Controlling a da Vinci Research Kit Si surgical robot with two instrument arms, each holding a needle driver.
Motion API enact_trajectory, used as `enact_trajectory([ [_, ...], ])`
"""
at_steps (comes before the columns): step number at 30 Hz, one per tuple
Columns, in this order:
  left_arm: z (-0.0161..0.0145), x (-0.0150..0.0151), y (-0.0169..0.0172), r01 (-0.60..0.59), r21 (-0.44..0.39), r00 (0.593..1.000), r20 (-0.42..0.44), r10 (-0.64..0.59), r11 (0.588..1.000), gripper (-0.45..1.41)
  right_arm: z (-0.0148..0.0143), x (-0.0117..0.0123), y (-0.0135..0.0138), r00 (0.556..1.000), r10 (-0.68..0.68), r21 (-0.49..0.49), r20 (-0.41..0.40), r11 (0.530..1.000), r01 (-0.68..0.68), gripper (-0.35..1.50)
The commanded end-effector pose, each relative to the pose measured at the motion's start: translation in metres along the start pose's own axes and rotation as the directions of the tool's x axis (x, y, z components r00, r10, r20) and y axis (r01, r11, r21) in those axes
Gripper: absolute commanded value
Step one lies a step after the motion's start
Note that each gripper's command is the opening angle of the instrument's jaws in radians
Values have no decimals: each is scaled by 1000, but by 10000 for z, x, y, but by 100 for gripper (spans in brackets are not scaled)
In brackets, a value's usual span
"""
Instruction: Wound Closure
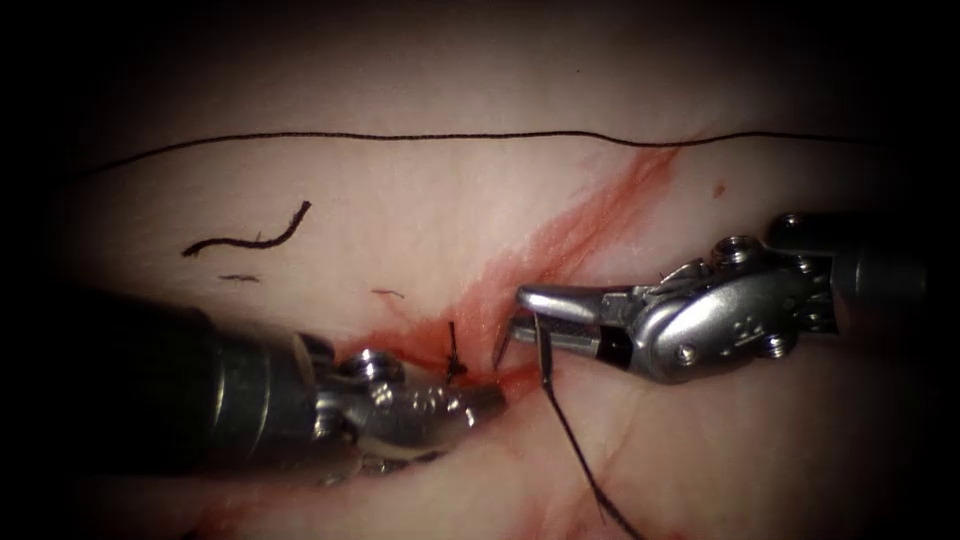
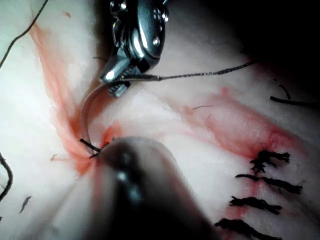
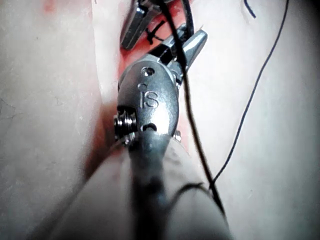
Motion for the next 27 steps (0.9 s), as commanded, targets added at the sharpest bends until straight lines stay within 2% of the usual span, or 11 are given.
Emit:
enact_trajectory([
  [1,7,1,1,0,0,1000,0,0,1000,-45,9,-4,-1,1000,5,1,-2,1000,-5,-35],
  [27,7,1,3,0,0,1000,-1,0,1000,-45,17,-10,-31,981,193,39,-12,980,-193,-35],
])
